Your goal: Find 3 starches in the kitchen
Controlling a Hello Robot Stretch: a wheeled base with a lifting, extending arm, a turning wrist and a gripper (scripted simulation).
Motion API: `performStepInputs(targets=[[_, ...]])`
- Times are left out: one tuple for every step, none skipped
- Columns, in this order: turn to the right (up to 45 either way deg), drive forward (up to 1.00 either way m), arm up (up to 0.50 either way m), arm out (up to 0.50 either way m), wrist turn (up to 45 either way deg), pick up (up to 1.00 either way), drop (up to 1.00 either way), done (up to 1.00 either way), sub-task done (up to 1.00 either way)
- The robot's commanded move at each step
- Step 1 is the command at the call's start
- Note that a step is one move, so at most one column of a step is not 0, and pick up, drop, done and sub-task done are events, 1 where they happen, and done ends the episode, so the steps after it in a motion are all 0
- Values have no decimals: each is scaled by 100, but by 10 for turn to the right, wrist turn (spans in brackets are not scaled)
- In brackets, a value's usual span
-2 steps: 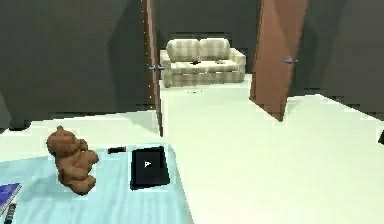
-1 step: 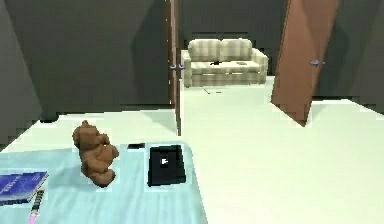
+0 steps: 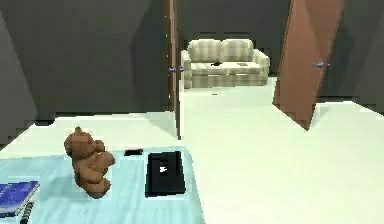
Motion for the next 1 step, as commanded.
performStepInputs(targets=[[450,0,0,0,0,0,0,0,0]])
